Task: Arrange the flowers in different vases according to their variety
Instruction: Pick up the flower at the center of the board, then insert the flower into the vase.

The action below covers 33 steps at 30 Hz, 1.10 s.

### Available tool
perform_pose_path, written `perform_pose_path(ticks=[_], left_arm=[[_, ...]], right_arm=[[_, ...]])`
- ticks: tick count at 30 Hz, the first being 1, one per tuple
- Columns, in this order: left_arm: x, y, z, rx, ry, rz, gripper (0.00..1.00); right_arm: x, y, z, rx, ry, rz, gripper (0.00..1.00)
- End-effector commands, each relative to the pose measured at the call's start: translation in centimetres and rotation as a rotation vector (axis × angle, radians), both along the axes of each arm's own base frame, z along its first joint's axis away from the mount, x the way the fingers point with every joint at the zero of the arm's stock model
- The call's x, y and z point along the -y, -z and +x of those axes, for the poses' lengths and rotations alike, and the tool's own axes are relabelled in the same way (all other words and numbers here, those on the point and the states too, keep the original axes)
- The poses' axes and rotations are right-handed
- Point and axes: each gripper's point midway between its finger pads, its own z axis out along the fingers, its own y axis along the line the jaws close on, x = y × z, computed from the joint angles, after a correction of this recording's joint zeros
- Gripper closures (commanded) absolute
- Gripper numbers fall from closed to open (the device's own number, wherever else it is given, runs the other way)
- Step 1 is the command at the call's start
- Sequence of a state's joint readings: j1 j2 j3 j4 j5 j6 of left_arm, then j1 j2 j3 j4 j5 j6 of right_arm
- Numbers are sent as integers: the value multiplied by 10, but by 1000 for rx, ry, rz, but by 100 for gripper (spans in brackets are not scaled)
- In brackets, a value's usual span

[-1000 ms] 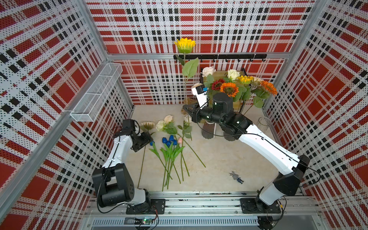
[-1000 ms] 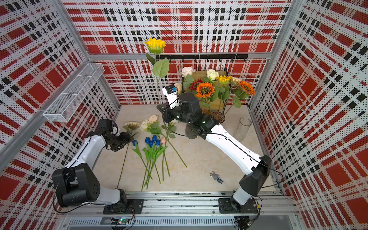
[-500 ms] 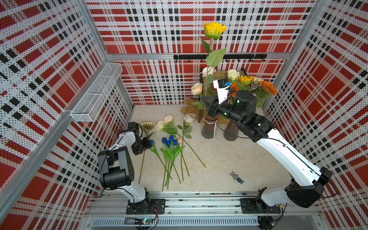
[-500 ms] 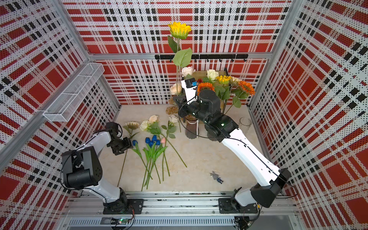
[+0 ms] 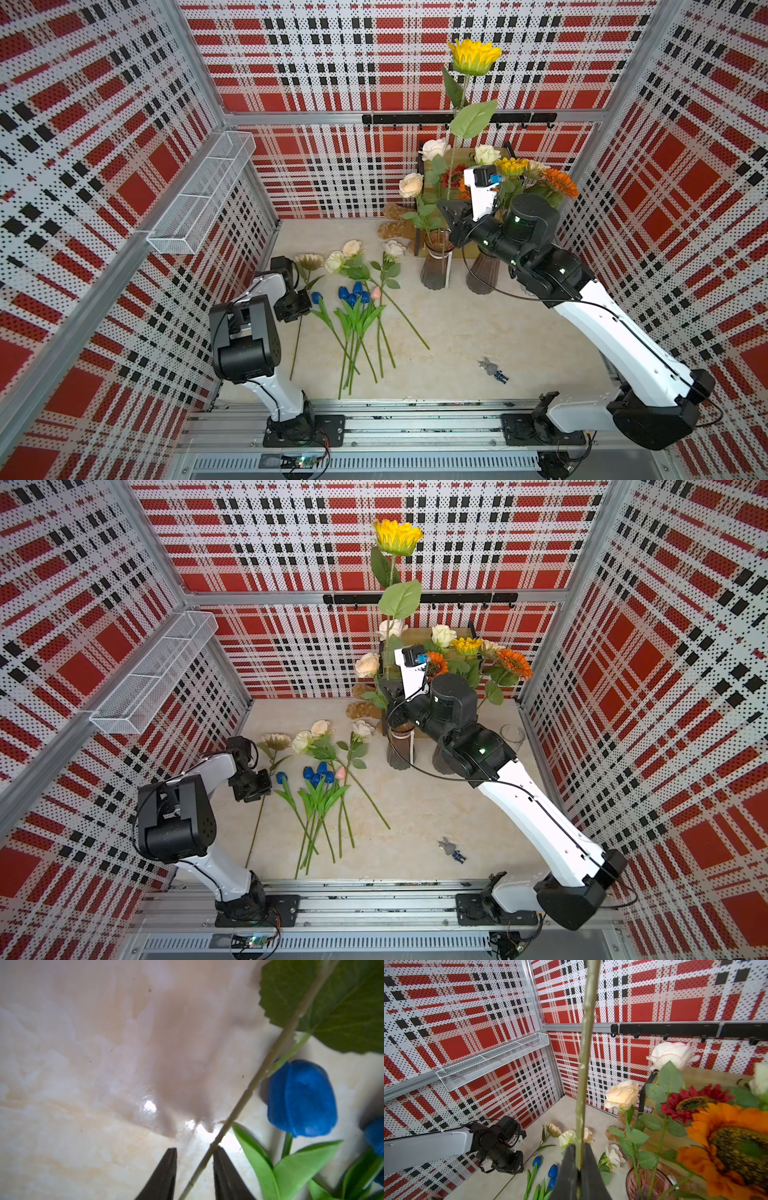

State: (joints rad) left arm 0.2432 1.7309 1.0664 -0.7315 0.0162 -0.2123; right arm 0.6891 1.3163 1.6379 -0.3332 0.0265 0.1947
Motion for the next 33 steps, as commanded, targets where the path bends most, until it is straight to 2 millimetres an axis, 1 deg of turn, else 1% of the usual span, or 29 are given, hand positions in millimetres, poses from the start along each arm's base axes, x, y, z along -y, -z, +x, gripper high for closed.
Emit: perform_pose_path(ticks=[1, 2, 5, 8, 9, 10, 11, 14, 17, 19, 22, 24, 27, 31, 33], left_arm=[[-1, 1, 11, 27, 19, 16, 79], [-1, -2, 13, 40, 19, 15, 84], [2, -15, 22, 85, 28, 12, 88], [5, -35, 31, 149, 38, 6, 94], [6, -44, 35, 174, 40, 8, 95], [8, -54, 39, 201, 47, 9, 96], [11, -63, 42, 225, 55, 15, 98], [22, -99, 55, 308, 88, 39, 100], [37, -146, 68, 419, 114, 80, 100], [51, -181, 73, 508, 134, 99, 100], [67, -227, 76, 621, 146, 133, 100], [75, -250, 75, 679, 139, 129, 100], [90, -279, 72, 751, 150, 150, 100], [107, -307, 66, 823, 174, 167, 100], [116, -319, 63, 865, 187, 166, 100]], right_arm=[[35, -17, -5, 62, 116, -14, 100], [44, -18, -7, 68, 142, -12, 100], [63, -18, -9, 77, 208, -15, 100], [83, -10, -10, 75, 290, -27, 100], [85, -5, -11, 69, 294, -33, 100], [97, -4, -12, 70, 351, -22, 100], [103, -2, -13, 73, 377, -14, 100], [121, 7, -18, 101, 449, 14, 100], [127, 20, -18, 138, 475, 11, 100], [129, 22, -17, 176, 494, 18, 100], [138, 24, -12, 233, 542, 38, 100], [147, 25, -4, 245, 564, 48, 100], [163, 25, 6, 278, 604, 63, 100], [184, 29, 25, 292, 644, 75, 100], [191, 31, 33, 299, 650, 85, 100]])
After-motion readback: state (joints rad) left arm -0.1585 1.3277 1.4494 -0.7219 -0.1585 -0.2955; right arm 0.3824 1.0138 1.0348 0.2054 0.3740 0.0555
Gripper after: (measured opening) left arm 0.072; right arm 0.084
